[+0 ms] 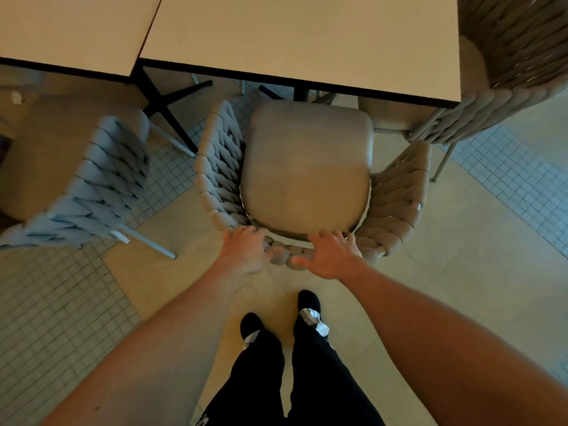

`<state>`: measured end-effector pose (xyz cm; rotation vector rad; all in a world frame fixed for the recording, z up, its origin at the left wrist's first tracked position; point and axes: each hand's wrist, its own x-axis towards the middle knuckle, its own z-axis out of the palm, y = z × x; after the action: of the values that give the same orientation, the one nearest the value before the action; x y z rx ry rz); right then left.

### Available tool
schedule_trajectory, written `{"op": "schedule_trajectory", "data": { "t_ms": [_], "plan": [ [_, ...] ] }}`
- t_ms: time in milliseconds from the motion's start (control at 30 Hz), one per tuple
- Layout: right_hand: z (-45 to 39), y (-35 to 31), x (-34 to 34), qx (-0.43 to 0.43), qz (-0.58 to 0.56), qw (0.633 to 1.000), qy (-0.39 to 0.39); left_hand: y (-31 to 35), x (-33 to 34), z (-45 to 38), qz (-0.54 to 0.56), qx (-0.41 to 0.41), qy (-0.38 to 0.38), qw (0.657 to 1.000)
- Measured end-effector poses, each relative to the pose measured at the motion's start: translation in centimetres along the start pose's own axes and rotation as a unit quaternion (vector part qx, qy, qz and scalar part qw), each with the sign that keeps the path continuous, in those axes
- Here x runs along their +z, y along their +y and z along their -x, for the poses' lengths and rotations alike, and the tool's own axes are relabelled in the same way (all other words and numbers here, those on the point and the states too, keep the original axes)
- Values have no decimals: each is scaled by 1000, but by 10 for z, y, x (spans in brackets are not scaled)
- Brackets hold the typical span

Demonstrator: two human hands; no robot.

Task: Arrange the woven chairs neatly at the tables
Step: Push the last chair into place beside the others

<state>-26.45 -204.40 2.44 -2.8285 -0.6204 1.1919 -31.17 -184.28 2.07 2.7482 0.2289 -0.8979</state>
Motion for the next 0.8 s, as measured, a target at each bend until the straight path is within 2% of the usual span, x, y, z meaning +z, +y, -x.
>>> {"op": "schedule_trajectory", "data": {
  "t_ms": [133,433,800],
  "plan": [
    [5,-3,-27,-36,7,999,28,0,-12,13,81,-44,16,996],
    [3,-29,-71,-110,81,989,61,-20,-48,47,105,-109,56,987],
    [0,-116,-100,-236,157,957,67,-68,-59,108,115,-206,106,966]
  ]
}}
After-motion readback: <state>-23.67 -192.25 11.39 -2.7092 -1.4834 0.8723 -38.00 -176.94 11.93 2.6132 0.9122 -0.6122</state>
